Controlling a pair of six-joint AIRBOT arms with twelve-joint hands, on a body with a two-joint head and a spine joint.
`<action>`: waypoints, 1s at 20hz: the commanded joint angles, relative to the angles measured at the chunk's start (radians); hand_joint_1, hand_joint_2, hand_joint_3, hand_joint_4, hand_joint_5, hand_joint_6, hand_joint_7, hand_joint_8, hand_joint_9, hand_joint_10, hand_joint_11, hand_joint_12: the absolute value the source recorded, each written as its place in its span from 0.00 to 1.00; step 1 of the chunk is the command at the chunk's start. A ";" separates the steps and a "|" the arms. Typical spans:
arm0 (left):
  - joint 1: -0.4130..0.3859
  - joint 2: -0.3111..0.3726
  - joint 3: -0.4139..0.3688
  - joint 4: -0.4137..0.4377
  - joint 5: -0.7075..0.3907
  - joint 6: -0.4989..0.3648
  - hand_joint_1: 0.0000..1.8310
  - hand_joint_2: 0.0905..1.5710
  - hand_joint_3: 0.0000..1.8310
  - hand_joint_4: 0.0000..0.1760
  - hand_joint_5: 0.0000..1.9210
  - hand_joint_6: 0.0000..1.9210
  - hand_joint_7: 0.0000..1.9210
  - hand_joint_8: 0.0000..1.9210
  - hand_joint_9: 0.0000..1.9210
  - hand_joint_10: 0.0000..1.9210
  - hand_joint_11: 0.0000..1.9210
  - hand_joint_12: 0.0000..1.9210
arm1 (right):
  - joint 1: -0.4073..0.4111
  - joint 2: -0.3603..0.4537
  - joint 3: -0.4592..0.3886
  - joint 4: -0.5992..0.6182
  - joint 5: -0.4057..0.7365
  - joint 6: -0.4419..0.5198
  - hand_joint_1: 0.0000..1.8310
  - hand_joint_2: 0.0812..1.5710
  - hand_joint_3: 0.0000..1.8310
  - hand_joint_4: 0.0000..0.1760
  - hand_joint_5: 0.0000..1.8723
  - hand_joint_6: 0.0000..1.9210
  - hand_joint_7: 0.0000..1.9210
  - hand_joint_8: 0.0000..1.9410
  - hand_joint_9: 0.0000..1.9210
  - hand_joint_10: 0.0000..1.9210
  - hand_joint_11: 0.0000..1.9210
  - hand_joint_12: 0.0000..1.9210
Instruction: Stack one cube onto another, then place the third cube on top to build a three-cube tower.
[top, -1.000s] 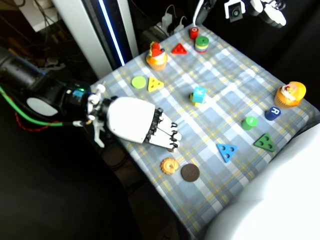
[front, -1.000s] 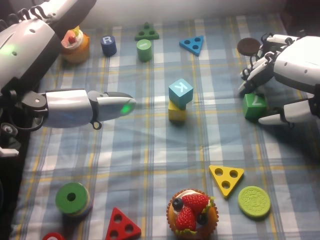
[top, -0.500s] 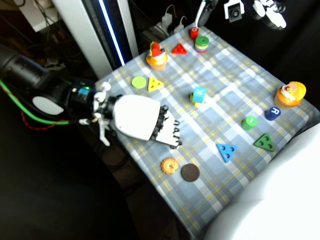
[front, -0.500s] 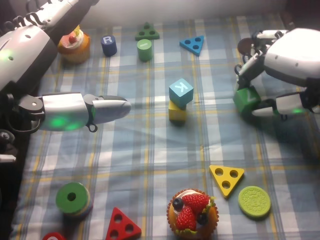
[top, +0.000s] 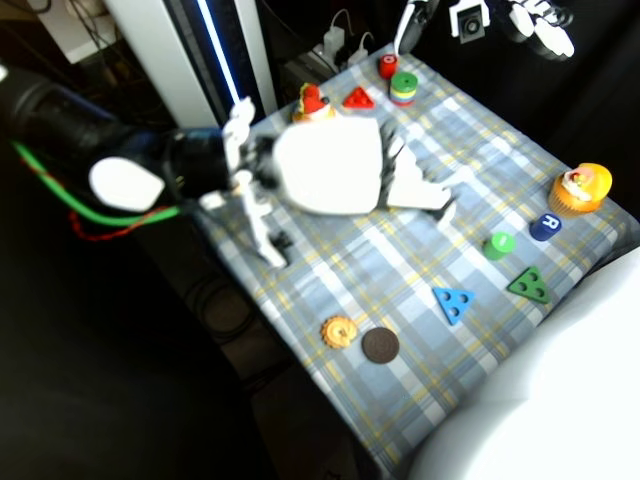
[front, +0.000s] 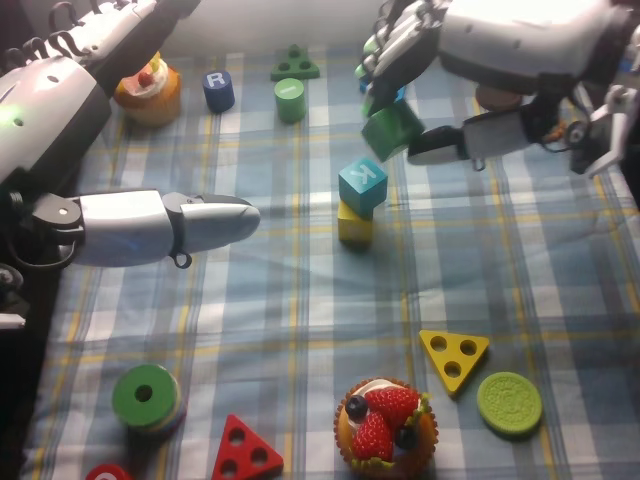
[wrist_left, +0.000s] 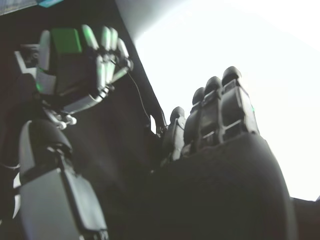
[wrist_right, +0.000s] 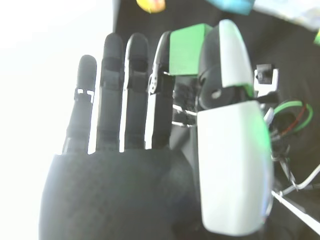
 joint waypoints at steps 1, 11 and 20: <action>-0.009 0.004 0.006 0.030 -0.109 -0.004 0.37 0.48 0.00 1.00 0.00 0.00 0.00 0.00 0.02 0.00 0.02 0.01 | 0.016 -0.010 0.010 0.023 0.093 0.015 0.65 0.65 0.00 0.00 0.59 0.40 0.46 0.00 0.40 0.01 0.09 0.58; -0.011 0.003 0.011 0.027 -0.101 -0.004 0.39 0.48 0.00 1.00 0.00 0.00 0.00 0.00 0.02 0.00 0.01 0.00 | 0.027 -0.064 0.038 -0.024 0.058 0.026 0.65 0.65 0.00 0.00 0.61 0.37 0.43 0.00 0.32 0.00 0.00 0.54; -0.013 0.001 0.014 0.023 -0.094 -0.004 0.39 0.48 0.00 1.00 0.00 0.00 0.01 0.00 0.03 0.00 0.00 0.00 | 0.027 -0.070 0.037 -0.057 0.055 0.050 0.65 0.65 0.00 0.00 0.60 0.38 0.41 0.00 0.29 0.00 0.00 0.49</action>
